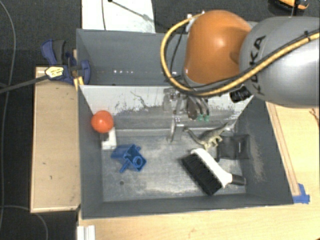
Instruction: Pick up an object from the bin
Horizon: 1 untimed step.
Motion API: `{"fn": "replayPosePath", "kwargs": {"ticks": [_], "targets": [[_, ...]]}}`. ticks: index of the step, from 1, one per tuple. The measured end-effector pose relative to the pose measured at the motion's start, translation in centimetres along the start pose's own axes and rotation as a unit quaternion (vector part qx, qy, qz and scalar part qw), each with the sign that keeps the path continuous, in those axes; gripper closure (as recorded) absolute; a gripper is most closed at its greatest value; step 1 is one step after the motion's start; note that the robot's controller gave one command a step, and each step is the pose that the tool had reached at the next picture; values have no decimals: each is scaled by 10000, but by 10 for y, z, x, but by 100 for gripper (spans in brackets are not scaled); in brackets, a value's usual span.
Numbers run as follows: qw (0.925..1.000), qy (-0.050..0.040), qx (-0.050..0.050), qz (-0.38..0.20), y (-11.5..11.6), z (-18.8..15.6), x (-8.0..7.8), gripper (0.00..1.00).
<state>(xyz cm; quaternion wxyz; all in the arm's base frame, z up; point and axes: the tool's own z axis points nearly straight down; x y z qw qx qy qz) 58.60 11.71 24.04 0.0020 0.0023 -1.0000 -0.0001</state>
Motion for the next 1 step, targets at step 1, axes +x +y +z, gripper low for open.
{"fn": "replayPosePath", "kwargs": {"ticks": [1], "targets": [[10000,-41,-6,18,-1,-5,-1,0]]}}
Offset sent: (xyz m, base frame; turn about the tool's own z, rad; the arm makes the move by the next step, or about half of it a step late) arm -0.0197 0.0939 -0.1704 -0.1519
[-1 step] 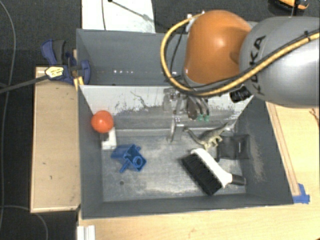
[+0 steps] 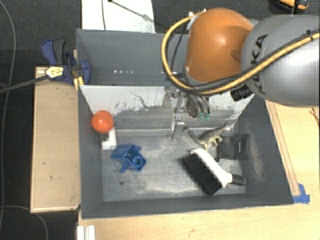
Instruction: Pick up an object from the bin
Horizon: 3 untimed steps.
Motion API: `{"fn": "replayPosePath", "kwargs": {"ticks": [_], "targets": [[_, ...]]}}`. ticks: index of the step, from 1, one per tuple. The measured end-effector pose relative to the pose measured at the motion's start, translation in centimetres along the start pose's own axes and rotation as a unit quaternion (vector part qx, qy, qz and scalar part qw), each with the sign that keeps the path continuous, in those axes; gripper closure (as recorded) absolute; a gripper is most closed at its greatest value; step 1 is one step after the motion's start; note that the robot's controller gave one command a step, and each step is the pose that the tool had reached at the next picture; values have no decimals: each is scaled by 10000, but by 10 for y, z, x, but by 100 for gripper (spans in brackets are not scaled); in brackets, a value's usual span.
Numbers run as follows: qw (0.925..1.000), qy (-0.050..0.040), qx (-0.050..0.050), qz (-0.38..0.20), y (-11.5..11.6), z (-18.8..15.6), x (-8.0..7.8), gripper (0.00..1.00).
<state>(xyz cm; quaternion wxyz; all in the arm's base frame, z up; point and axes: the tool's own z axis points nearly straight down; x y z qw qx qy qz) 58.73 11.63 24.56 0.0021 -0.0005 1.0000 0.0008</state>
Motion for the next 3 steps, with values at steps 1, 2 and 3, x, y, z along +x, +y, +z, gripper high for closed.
{"fn": "replayPosePath", "kwargs": {"ticks": [1,2,3], "targets": [[9995,-15,-2,-303,34,61,6,0],[9908,-8,-5,-1355,74,86,17,0],[10000,-19,-9,96,86,102,23,0]]}}
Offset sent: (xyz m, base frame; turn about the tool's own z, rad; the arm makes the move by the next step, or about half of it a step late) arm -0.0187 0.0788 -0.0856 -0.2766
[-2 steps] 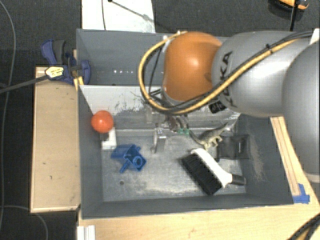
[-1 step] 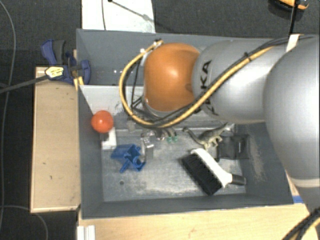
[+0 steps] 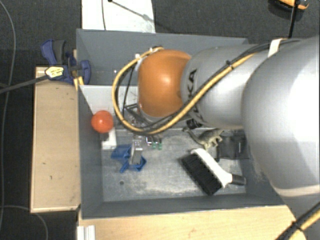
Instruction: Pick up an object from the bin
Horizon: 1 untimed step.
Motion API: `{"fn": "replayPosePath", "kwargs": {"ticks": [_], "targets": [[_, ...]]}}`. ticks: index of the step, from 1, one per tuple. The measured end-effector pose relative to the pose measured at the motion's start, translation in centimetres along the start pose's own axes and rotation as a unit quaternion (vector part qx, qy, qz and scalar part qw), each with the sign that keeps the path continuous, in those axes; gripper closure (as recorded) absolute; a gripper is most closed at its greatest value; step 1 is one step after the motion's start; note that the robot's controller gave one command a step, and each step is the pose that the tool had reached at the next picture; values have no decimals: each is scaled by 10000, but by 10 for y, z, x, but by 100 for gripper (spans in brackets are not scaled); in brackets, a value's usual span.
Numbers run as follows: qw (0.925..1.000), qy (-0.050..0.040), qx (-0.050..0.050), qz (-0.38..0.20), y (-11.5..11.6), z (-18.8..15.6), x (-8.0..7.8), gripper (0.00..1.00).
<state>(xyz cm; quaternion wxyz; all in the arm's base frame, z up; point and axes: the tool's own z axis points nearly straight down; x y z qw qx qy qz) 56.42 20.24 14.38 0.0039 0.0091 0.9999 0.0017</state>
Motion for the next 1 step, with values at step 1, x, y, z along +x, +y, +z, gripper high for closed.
{"fn": "replayPosePath", "kwargs": {"ticks": [1], "targets": [[10000,16,-9,-16,2,54,3,0]]}}
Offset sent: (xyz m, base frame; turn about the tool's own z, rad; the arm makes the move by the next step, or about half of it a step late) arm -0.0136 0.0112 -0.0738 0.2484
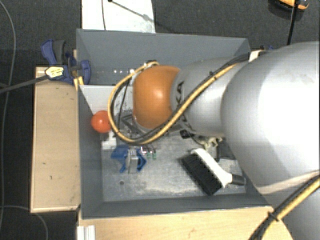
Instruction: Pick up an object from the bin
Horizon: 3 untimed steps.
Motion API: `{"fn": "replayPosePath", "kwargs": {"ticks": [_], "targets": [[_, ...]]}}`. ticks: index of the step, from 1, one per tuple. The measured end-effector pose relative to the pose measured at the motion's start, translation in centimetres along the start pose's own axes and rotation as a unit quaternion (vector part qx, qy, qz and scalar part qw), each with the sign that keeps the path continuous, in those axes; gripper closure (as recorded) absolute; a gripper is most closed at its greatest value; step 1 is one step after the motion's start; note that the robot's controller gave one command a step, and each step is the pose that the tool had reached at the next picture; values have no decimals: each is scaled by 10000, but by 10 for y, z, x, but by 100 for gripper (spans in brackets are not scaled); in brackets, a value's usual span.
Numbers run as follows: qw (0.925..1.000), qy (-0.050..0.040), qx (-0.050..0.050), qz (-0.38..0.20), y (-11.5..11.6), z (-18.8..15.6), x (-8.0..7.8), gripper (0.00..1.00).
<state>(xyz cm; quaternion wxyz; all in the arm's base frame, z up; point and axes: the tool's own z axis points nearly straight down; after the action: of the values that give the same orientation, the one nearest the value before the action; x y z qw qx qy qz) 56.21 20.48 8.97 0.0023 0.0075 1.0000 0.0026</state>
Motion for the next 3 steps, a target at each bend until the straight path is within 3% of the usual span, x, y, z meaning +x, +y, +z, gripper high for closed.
{"fn": "replayPosePath", "kwargs": {"ticks": [1,3], "targets": [[9924,20,-7,1231,12,9,10,100],[9923,22,-8,1234,12,7,10,100]]}}
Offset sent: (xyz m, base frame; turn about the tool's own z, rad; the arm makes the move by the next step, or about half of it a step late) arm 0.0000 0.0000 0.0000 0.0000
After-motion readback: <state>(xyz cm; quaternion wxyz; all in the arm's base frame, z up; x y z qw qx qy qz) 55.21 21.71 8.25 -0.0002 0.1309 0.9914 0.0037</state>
